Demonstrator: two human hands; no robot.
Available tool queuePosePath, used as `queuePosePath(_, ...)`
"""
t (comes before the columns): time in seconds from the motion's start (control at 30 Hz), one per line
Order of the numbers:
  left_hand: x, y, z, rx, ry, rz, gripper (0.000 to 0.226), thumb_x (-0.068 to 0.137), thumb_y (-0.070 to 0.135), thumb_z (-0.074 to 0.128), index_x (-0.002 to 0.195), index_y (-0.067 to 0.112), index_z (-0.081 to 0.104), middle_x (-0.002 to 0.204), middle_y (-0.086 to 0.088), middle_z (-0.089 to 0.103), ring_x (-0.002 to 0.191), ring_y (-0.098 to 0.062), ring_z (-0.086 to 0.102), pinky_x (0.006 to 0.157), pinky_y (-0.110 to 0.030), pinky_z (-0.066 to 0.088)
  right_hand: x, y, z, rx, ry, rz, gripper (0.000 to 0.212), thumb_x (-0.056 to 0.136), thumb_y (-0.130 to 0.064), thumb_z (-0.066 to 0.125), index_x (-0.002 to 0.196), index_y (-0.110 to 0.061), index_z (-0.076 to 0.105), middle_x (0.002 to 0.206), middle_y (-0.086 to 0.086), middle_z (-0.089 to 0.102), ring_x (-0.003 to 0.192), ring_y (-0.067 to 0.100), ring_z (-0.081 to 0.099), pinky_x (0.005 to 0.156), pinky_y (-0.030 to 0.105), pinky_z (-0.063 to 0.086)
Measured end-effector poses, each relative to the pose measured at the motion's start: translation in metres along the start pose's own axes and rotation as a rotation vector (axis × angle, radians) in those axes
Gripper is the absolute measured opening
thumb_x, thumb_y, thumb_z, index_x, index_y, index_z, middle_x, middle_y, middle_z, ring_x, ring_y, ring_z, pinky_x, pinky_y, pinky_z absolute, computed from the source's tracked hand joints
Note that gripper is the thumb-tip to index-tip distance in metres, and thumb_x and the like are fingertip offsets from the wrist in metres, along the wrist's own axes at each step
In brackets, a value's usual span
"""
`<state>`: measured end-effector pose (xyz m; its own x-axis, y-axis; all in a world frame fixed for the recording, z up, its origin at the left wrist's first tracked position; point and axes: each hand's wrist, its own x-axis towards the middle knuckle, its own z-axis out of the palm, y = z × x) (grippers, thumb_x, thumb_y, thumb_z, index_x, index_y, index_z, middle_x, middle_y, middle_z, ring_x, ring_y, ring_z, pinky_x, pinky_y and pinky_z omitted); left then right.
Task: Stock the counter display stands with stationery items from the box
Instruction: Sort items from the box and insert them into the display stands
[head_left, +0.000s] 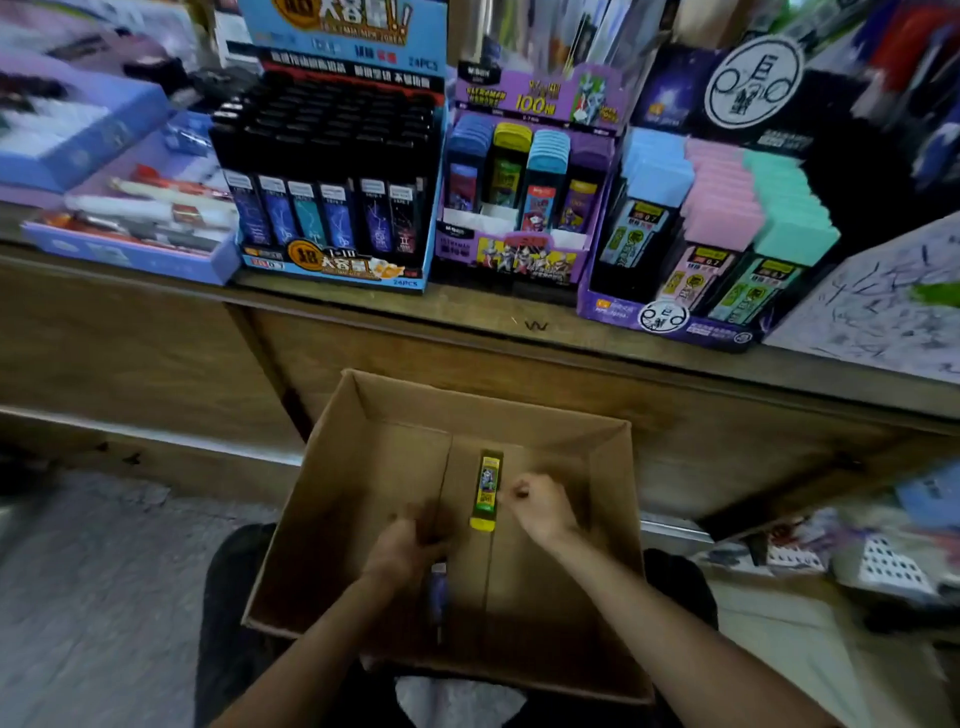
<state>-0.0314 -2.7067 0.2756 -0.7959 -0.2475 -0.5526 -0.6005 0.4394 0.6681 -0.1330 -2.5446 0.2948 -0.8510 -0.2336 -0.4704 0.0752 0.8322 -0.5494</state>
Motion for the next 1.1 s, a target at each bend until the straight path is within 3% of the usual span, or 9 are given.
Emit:
queuePosePath(0.1, 0.001, -0.011, 0.008, 0.093, -0.097, 0.013, 0.07, 0.083, 0.019, 0.07, 0.139, 0.005, 0.031, 0.132, -0.016, 0.053, 0.119, -0.026, 0.053, 0.092, -0.024, 0.042, 0.01, 0.006, 0.024, 0.056, 0.015, 0.049, 0.029, 0.086, -0.033, 0.065, 0.111, -0.018, 0.062, 0.113, 0.003, 0.067, 0.106, 0.016, 0.06, 0.078, 0.021, 0.041)
queuePosePath(0.2, 0.008, -0.018, 0.006, 0.261, -0.221, 0.107, 0.09, 0.083, 0.027, 0.069, 0.15, 0.025, 0.01, 0.146, -0.018, 0.033, 0.133, -0.031, 0.037, 0.107, -0.037, 0.034, 0.019, 0.011, 0.043, 0.005, 0.018, 0.059, 0.065, 0.081, -0.038, 0.069, 0.137, -0.024, 0.04, 0.134, 0.009, 0.045, 0.125, 0.026, 0.043, 0.094, 0.028, 0.039)
queuePosePath(0.33, 0.012, -0.016, 0.007, 0.474, -0.25, 0.121, 0.092, 0.082, 0.034, 0.069, 0.149, 0.036, 0.006, 0.151, -0.019, 0.019, 0.139, -0.033, 0.025, 0.112, -0.035, 0.028, 0.022, 0.016, 0.06, -0.185, 0.029, 0.056, 0.09, 0.076, -0.049, 0.069, 0.147, -0.033, 0.017, 0.132, 0.008, 0.027, 0.125, 0.03, 0.035, 0.098, 0.036, 0.039)
queuePosePath(0.5, 0.01, -0.02, 0.013, 0.408, -0.189, 0.101, 0.081, 0.082, 0.028, 0.07, 0.146, 0.02, 0.022, 0.149, -0.016, 0.016, 0.134, -0.031, 0.033, 0.11, -0.034, 0.031, 0.017, 0.019, 0.07, -0.222, 0.075, 0.031, 0.084, 0.081, -0.045, 0.066, 0.148, -0.031, 0.017, 0.129, 0.008, 0.028, 0.12, 0.028, 0.033, 0.096, 0.034, 0.038)
queuePosePath(0.67, 0.015, -0.024, 0.008, 0.069, -0.11, 0.085, 0.048, 0.08, 0.008, 0.072, 0.118, 0.009, 0.043, 0.119, -0.011, 0.052, 0.112, -0.026, 0.053, 0.092, -0.027, 0.041, 0.0, 0.016, 0.083, -0.303, 0.028, -0.08, 0.075, 0.083, -0.019, 0.062, 0.146, -0.025, 0.023, 0.132, 0.012, 0.031, 0.119, 0.031, 0.035, 0.099, 0.036, 0.037)
queuePosePath(0.77, 0.015, -0.025, 0.005, -0.165, -0.123, -0.005, 0.045, 0.078, -0.004, 0.07, 0.115, 0.002, 0.046, 0.111, -0.015, 0.056, 0.106, -0.026, 0.054, 0.079, -0.029, 0.05, -0.004, 0.013, 0.088, -0.159, 0.059, 0.018, 0.062, 0.08, -0.006, 0.062, 0.136, -0.014, 0.036, 0.131, 0.014, 0.035, 0.121, 0.032, 0.041, 0.101, 0.034, 0.038)
queuePosePath(0.83, 0.015, -0.022, 0.002, -0.281, -0.089, -0.063, 0.043, 0.08, -0.006, 0.068, 0.118, 0.0, 0.048, 0.105, -0.011, 0.055, 0.097, -0.021, 0.053, 0.058, -0.017, 0.048, -0.001, 0.012, 0.088, -0.073, 0.065, 0.073, 0.049, 0.079, -0.002, 0.061, 0.125, -0.009, 0.045, 0.126, 0.013, 0.042, 0.118, 0.03, 0.045, 0.099, 0.032, 0.039)
queuePosePath(0.97, 0.017, -0.017, -0.01, -0.436, 0.031, -0.064, 0.025, 0.083, -0.002, 0.065, 0.107, -0.006, 0.059, 0.095, -0.011, 0.061, 0.084, -0.019, 0.06, 0.069, -0.023, 0.049, 0.005, 0.019, 0.082, 0.071, 0.028, 0.131, 0.03, 0.077, -0.008, 0.068, 0.106, -0.004, 0.059, 0.116, 0.014, 0.056, 0.107, 0.027, 0.054, 0.087, 0.027, 0.04)
queuePosePath(1.1, 0.007, -0.005, -0.022, -0.624, 0.099, -0.067, 0.01, 0.086, -0.001, 0.061, 0.079, 0.006, 0.059, 0.075, -0.007, 0.059, 0.067, -0.016, 0.058, 0.057, -0.02, 0.049, -0.002, 0.027, 0.065, 0.268, 0.004, 0.133, 0.023, 0.081, -0.01, 0.069, 0.102, -0.005, 0.065, 0.102, 0.013, 0.066, 0.086, 0.015, 0.055, 0.072, 0.023, 0.039)
